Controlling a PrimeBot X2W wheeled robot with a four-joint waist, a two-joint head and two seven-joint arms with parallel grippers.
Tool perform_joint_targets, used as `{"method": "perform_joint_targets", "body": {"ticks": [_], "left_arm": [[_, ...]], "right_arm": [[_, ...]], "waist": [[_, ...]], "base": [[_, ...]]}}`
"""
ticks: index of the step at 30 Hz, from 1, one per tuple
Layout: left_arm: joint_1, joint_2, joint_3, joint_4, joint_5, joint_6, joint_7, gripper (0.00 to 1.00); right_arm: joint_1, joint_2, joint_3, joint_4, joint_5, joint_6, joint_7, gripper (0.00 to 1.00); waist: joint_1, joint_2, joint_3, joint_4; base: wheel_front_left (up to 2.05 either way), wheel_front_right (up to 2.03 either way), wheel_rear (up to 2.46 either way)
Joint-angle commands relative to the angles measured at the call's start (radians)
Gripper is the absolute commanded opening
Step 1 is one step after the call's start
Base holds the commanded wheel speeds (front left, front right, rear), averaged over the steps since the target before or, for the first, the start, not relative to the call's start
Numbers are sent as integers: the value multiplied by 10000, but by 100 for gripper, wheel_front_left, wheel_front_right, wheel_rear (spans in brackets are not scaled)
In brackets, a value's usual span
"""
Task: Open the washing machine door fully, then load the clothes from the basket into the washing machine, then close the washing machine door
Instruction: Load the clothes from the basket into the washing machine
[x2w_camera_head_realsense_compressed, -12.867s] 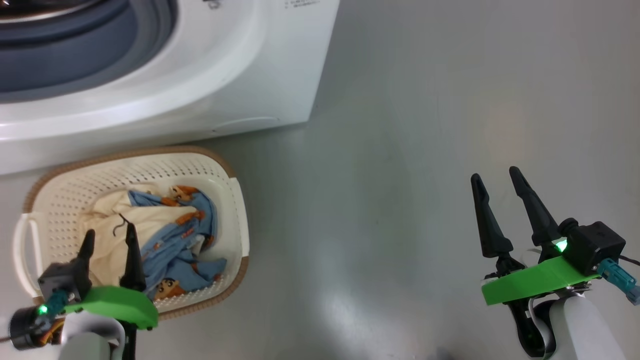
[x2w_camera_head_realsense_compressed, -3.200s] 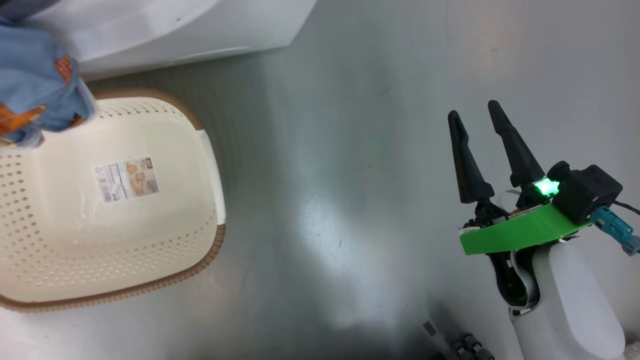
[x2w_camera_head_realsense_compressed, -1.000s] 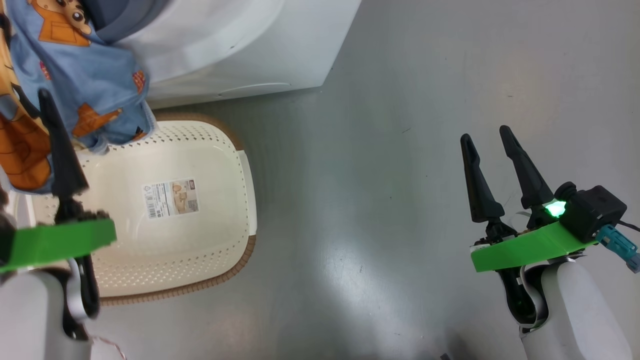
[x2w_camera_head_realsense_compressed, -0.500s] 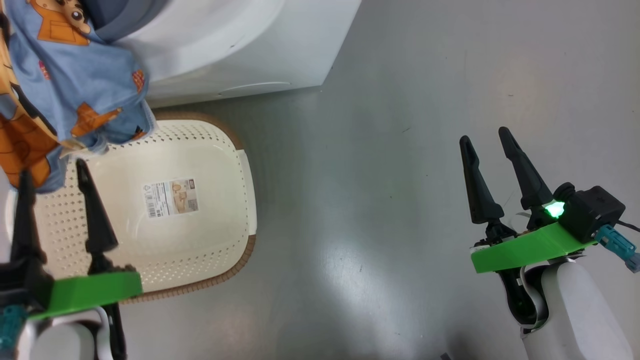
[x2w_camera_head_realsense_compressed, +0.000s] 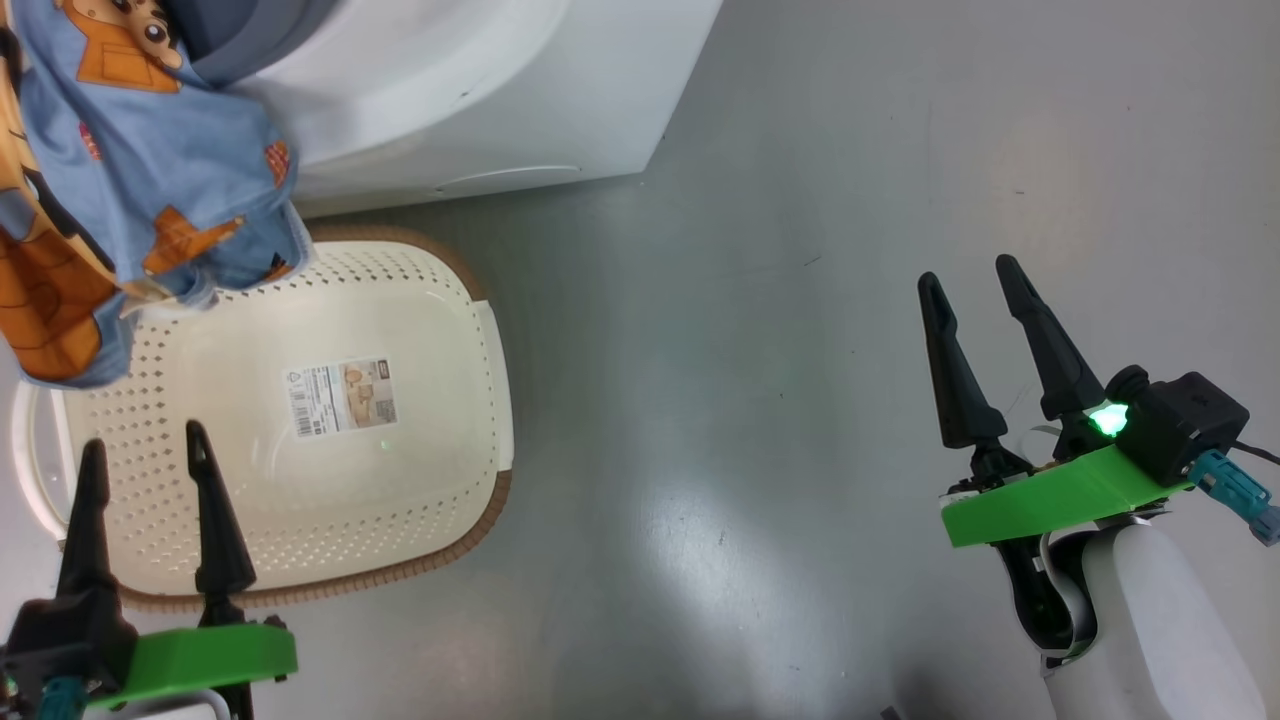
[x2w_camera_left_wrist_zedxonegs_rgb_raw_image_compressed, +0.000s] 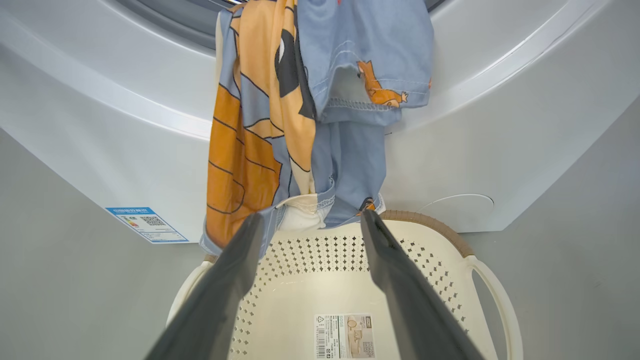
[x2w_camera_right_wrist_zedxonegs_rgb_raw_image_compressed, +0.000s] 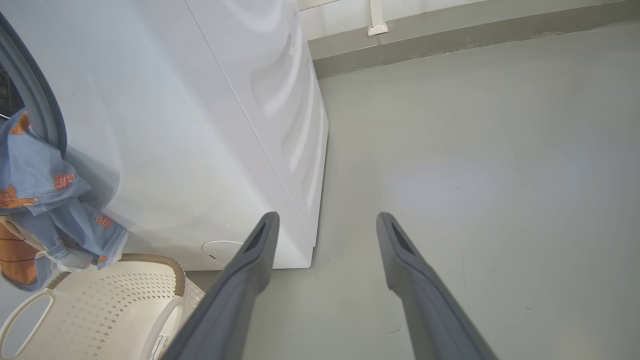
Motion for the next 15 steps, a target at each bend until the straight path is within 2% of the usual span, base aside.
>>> {"method": "perform_joint_targets", "body": {"ticks": [1,15], "left_arm": [[317,79,382,-127,114,-80,-49,100],[600,-194,650,-23,168,-250,-49,100]], "right_arm": [[348,-5,199,-178,22,16,-47,100],[339,4,208,-163,39,16,-47,100]], "waist": [[0,0,9,2],[0,0,12,-15]], "base": [[0,0,0],[0,0,0]]}}
